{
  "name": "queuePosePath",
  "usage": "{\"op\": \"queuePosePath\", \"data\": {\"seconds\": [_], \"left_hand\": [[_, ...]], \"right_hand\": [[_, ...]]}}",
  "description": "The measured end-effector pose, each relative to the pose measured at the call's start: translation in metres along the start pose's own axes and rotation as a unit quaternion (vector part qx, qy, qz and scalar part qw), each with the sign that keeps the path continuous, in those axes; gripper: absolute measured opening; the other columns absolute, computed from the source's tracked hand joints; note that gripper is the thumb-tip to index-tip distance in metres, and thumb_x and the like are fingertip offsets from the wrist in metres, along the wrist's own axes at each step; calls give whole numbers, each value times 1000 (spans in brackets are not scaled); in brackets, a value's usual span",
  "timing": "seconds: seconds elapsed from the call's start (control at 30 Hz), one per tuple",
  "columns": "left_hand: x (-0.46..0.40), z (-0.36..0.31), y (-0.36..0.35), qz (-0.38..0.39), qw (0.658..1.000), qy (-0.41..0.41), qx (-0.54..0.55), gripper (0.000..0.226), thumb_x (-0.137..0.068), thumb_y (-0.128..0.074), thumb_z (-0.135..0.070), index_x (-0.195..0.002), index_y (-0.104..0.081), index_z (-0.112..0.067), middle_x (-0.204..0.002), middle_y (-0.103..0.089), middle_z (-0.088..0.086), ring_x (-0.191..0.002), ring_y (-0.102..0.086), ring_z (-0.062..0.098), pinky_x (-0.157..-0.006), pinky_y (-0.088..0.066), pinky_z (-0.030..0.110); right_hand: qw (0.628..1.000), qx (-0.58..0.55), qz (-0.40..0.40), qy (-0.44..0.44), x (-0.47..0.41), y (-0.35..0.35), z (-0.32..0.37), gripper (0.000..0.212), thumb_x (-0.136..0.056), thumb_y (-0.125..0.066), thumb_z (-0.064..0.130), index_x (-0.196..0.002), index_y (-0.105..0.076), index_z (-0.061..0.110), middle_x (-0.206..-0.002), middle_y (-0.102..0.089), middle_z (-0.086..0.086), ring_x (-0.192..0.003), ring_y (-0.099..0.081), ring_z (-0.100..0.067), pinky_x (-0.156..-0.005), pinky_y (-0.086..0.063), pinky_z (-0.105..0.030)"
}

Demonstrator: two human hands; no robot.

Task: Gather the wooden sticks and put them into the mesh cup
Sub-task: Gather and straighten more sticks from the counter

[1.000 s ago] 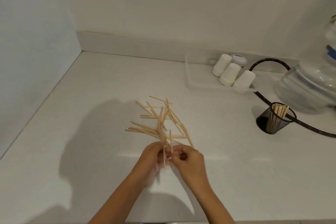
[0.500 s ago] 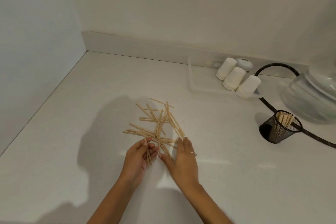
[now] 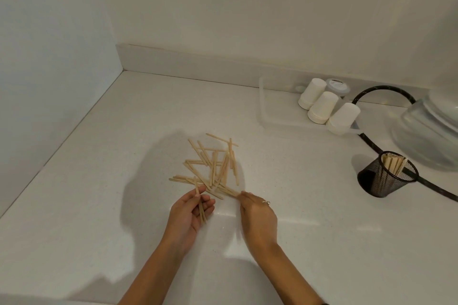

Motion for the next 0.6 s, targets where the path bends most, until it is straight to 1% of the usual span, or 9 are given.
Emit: {"op": "queuePosePath", "data": {"seconds": [0.07, 0.13, 0.2, 0.23, 0.33, 0.43, 0.47, 0.53, 0.6], "left_hand": [[1, 0, -1, 0, 1000, -1, -8, 23, -97, -43, -3, -114, -59, 1, -76, -67, 10, -72, -69, 20, -66, -59, 29], [2, -1, -2, -4, 1000, -3, -14, 23, -97, -43, -2, -112, -60, 2, -77, -67, 11, -72, -69, 20, -64, -59, 29], [2, -1, -3, -7, 1000, -5, -21, 22, -97, -44, -2, -111, -60, 2, -78, -66, 12, -72, -69, 20, -64, -59, 29], [2, -1, -3, -8, 1000, -5, -25, 22, -97, -44, -2, -111, -60, 2, -78, -66, 13, -72, -69, 20, -65, -59, 30], [2, -1, -4, -9, 999, -3, -34, 22, -96, -44, -1, -111, -60, 2, -78, -66, 13, -74, -68, 22, -69, -60, 31], [1, -1, -4, -11, 999, -7, -40, 21, -96, -44, -1, -109, -61, 1, -76, -67, 12, -73, -69, 21, -69, -60, 32], [1, 0, -4, -11, 999, -8, -41, 21, -96, -44, -1, -109, -61, 1, -75, -67, 11, -72, -69, 21, -69, -60, 31], [0, 0, -4, -11, 999, -8, -44, 21, -96, -45, -1, -108, -62, 0, -75, -68, 11, -72, -70, 21, -69, -60, 31], [-1, 1, -6, -10, 999, -4, -49, 20, -96, -45, 0, -106, -62, 0, -75, -68, 10, -73, -70, 21, -69, -60, 31]], "right_hand": [[1000, 1, 16, 4, -5, 3, -3, 21, -87, -56, 3, -100, -69, 13, -95, -71, -2, -82, -65, -18, -61, -50, -25], [999, 3, 34, -10, -11, 6, -4, 20, -85, -51, -5, -89, -66, 8, -85, -68, -7, -69, -55, -17, -50, -33, -18], [997, 31, 60, -22, -16, 8, -4, 21, -86, -45, -5, -90, -61, 8, -87, -65, -6, -68, -44, -13, -45, -17, -16], [996, 44, 73, -29, -19, 9, -3, 21, -87, -43, -4, -92, -60, 8, -89, -64, -5, -68, -43, -12, -45, -14, -17], [992, 60, 96, -56, -23, 10, -3, 21, -87, -43, -4, -91, -58, 11, -86, -61, -2, -67, -44, -11, -49, -25, -18], [990, 58, 110, -71, -25, 11, -6, 24, -84, -47, -2, -68, -43, 17, -65, -45, 6, -54, -38, -8, -44, -19, -17], [989, 48, 114, -78, -25, 11, -8, 27, -82, -49, 0, -64, -40, 16, -63, -44, 6, -52, -38, -7, -42, -19, -17], [987, -24, 117, -109, -27, 11, -14, 15, -77, -57, 4, -66, -51, 12, -66, -57, 2, -55, -46, -9, -44, -28, -16], [970, -143, 118, -156, -27, 13, -22, 1, -70, -64, 6, -71, -63, 6, -64, -61, 1, -54, -51, -9, -49, -40, -17]]}}
Point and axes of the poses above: each hand's wrist, its own x-axis away from the middle knuckle, its own y-axis out of the back of the hand, z = x × y, the point moved 4 cm from there along -x, towards the middle knuckle
